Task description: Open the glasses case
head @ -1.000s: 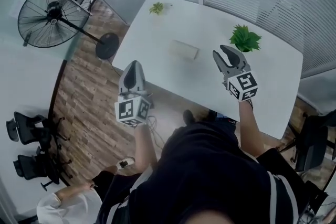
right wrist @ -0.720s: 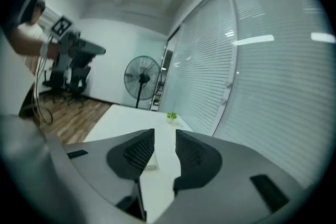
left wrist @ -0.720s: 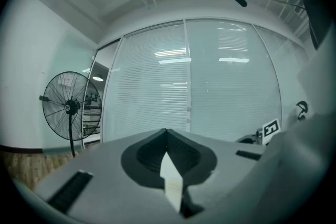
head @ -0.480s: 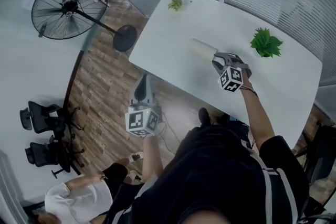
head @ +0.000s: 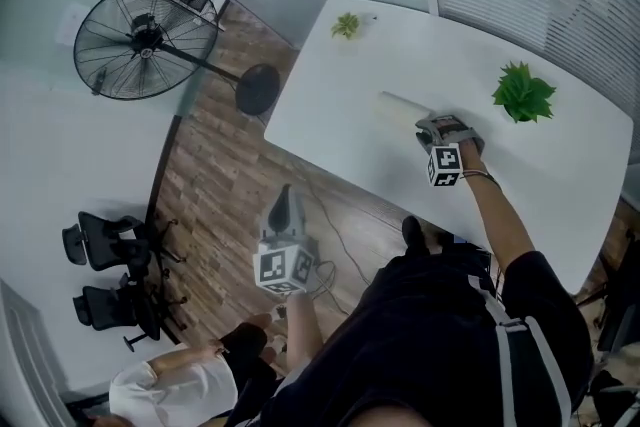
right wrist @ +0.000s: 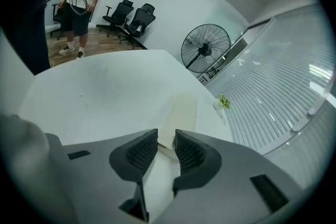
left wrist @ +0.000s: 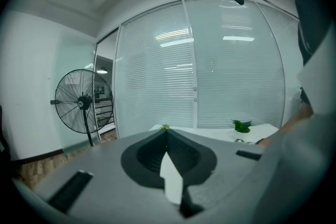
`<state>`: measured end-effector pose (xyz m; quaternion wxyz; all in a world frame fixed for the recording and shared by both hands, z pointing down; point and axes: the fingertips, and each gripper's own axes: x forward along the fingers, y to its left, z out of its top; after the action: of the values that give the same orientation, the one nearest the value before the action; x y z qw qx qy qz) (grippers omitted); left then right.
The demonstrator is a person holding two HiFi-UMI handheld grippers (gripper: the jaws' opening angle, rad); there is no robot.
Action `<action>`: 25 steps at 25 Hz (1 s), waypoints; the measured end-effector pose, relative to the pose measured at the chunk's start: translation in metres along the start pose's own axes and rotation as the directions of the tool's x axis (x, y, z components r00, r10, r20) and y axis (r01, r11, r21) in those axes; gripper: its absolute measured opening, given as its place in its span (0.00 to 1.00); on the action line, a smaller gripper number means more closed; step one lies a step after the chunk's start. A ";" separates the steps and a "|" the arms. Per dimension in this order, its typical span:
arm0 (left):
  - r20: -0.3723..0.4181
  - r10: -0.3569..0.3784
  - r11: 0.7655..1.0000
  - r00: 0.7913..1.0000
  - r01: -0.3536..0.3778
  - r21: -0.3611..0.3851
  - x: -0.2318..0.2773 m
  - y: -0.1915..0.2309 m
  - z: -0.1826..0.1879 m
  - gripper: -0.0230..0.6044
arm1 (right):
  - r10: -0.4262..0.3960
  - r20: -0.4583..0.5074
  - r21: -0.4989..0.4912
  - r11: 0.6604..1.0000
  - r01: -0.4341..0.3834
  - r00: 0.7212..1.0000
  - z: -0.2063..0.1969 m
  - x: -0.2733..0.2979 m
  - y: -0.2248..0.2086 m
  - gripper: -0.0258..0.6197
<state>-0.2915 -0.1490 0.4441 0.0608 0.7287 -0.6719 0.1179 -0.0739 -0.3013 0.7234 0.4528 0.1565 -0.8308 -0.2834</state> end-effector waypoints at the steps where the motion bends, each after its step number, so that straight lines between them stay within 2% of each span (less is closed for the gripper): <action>1: 0.000 -0.003 1.000 1.000 0.003 -0.001 0.002 -0.001 0.000 0.04 | -0.014 0.001 -0.014 1.000 0.014 1.000 0.000 0.000 0.000 0.19; 4: 0.003 -0.016 1.000 1.000 0.016 0.000 0.006 -0.005 0.001 0.04 | -0.044 0.007 0.003 0.999 0.044 0.999 0.001 -0.005 -0.006 0.18; 8: 0.006 -0.022 1.000 1.000 0.022 -0.001 0.009 -0.005 0.001 0.04 | -0.110 0.034 0.132 0.986 0.105 0.993 0.007 -0.022 -0.038 0.10; 11: 0.000 -0.022 1.000 1.000 0.022 -0.009 0.010 -0.005 -0.003 0.04 | -0.137 0.014 0.268 0.955 0.129 0.990 -0.005 -0.024 -0.062 0.08; 14: -0.004 -0.029 1.000 1.000 0.029 -0.005 0.010 -0.008 -0.004 0.04 | -0.136 0.009 0.423 0.898 0.119 0.991 -0.024 -0.017 -0.074 0.08; 15: -0.003 -0.030 1.000 1.000 0.030 -0.002 0.009 -0.008 -0.004 0.04 | -0.134 0.027 0.496 0.862 0.103 0.991 -0.030 -0.014 -0.077 0.08; 16: -0.002 -0.029 1.000 1.000 0.029 -0.001 0.008 -0.007 -0.004 0.04 | -0.128 0.058 0.588 0.806 0.070 0.990 -0.037 -0.012 -0.082 0.08; 17: -0.003 -0.027 1.000 1.000 0.027 0.001 0.007 -0.006 -0.003 0.04 | -0.123 0.097 0.690 0.723 0.023 0.988 -0.044 -0.009 -0.085 0.08; 19: -0.009 -0.018 1.000 1.000 0.018 0.007 0.003 -0.003 -0.004 0.04 | -0.135 0.146 0.852 0.521 -0.056 0.980 -0.063 -0.004 -0.091 0.08; 20: -0.012 -0.012 1.000 1.000 0.013 0.009 0.000 0.000 -0.005 0.04 | -0.145 0.147 0.894 0.443 -0.068 0.979 -0.073 -0.002 -0.091 0.08; 21: -0.015 -0.009 1.000 1.000 0.009 0.008 -0.002 0.002 -0.005 0.04 | -0.151 0.140 0.918 0.390 -0.071 0.979 -0.081 0.000 -0.091 0.08; 22: -0.017 -0.008 1.000 1.000 0.008 0.003 -0.004 0.004 -0.005 0.04 | -0.156 0.134 0.932 0.356 -0.071 0.979 -0.086 0.001 -0.091 0.08; 23: -0.018 -0.011 1.000 1.000 0.011 -0.002 -0.004 0.005 -0.006 0.04 | -0.159 0.131 0.938 0.338 -0.071 0.978 -0.089 0.002 -0.093 0.08; 25: -0.024 -0.016 1.000 1.000 0.016 -0.007 -0.005 0.005 -0.009 0.04 | -0.165 0.139 0.942 0.327 -0.079 0.976 -0.091 0.003 -0.098 0.08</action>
<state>-0.2971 -0.1426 0.4511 0.0725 0.7322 -0.6657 0.1239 0.0012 -0.4101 0.7040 0.1801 0.3808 -0.8788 0.2240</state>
